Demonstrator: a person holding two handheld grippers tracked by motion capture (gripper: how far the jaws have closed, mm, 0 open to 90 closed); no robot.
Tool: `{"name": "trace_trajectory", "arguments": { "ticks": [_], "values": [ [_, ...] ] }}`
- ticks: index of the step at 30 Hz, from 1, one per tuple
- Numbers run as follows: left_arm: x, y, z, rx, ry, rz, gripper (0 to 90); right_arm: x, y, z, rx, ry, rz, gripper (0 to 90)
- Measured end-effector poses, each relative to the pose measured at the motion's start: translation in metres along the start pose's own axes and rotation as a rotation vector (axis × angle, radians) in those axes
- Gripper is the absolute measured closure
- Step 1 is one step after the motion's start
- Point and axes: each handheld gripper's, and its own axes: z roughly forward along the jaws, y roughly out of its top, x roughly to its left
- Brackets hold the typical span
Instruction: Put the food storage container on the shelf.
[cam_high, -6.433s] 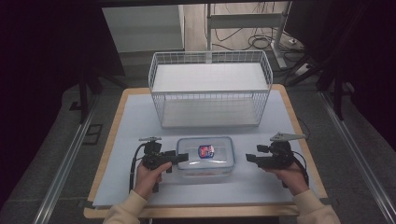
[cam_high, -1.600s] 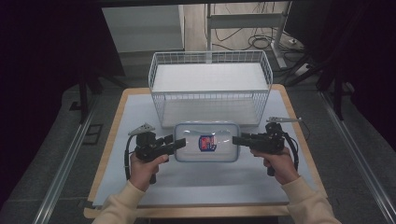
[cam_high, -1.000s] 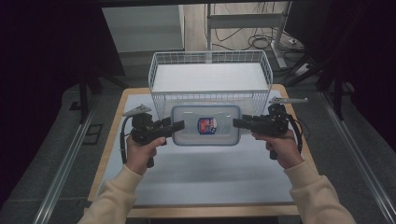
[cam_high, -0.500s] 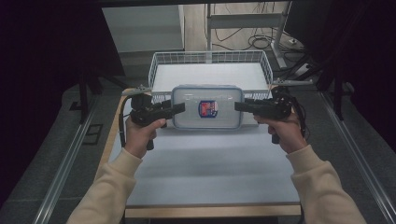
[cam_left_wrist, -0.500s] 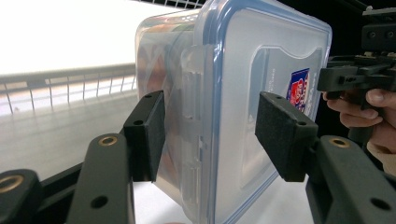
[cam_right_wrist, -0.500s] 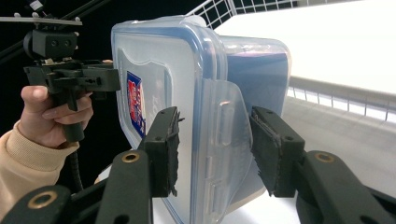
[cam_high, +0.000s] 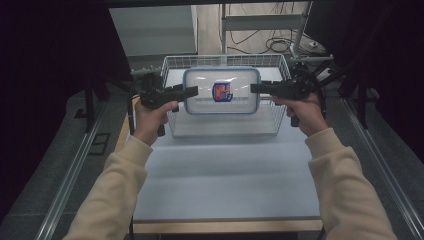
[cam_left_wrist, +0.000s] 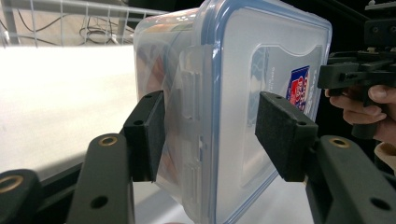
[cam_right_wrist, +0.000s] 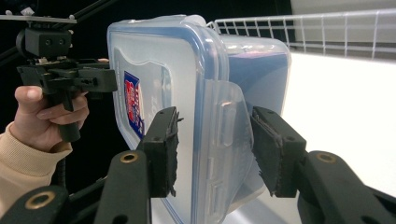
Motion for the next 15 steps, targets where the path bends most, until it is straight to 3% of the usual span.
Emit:
{"name": "trace_trajectory", "arguments": {
  "ticks": [6, 15],
  "values": [
    [0.009, 0.015, 0.010, 0.005, 0.000, -0.017, 44.3, -0.014, 0.019, 0.006, -0.002, -0.005, 0.005, 52.7],
    [0.021, 0.032, 0.027, 0.023, 0.010, -0.021, 44.3, -0.033, 0.030, 0.014, -0.008, 0.000, 0.028, 52.5]
  ]
}}
